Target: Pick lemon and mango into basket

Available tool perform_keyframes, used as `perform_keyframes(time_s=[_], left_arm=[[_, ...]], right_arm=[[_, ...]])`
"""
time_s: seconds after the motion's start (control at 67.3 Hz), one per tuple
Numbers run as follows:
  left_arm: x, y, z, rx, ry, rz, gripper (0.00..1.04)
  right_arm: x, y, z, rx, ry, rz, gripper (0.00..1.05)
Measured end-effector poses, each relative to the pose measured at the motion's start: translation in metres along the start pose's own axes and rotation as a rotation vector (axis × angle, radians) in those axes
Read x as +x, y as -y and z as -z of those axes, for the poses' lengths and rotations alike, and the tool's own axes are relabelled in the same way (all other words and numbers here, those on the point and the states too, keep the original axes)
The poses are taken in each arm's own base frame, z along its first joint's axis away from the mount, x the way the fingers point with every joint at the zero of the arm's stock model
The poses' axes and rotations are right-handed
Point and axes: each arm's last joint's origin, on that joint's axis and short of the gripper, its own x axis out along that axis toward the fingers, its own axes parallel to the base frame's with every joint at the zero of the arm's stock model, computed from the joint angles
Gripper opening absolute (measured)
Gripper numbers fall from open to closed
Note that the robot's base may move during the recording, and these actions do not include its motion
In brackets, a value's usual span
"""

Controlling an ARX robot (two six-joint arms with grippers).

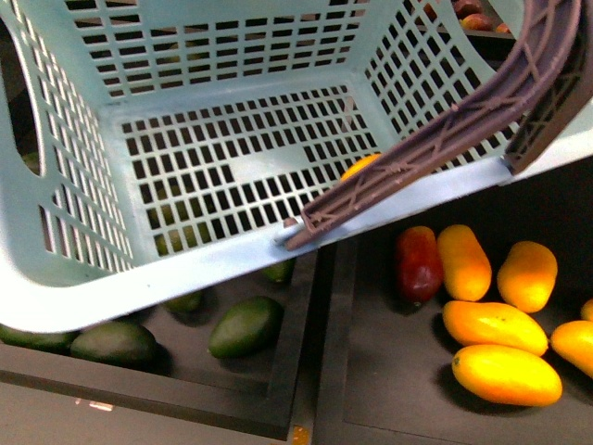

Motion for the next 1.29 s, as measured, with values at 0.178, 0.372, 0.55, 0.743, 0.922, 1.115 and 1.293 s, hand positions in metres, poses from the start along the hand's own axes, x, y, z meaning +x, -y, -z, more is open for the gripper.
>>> perform_keyframes(time_s=[0.178,0.372,0.55,0.743,0.922,1.115,1.293], left_arm=[[-0.001,0.0,-0.001,0.017,0.012,-0.005,0.15],[0.0,0.003,0.003,0.013,-0.011,0.011,0.15],[0.0,0.005,0.005,0.012,-0.024,0.02,0.15],[0.0,0.004,0.004,0.011,-0.01,0.009,0.15],[0.0,0.004,0.004,0.013,-0.012,0.011,0.15],[0.0,0.004,0.004,0.011,-0.018,0.016,0.15],[0.0,0.004,0.004,0.011,-0.015,0.013,0.15]], right_arm=[[0.006,0.0,-0.001,0.059,-0.118,0.123,0.96],[0.033,0.029,0.013,0.289,-0.572,0.472,0.96],[0.078,0.059,0.046,0.39,-0.697,0.501,0.96],[0.135,0.073,0.107,0.463,-0.892,0.526,0.96],[0.174,0.057,0.124,0.507,-0.915,0.487,0.96],[0.202,0.039,0.148,0.524,-0.972,0.458,0.96],[0.215,0.035,0.169,0.519,-1.016,0.476,0.96]])
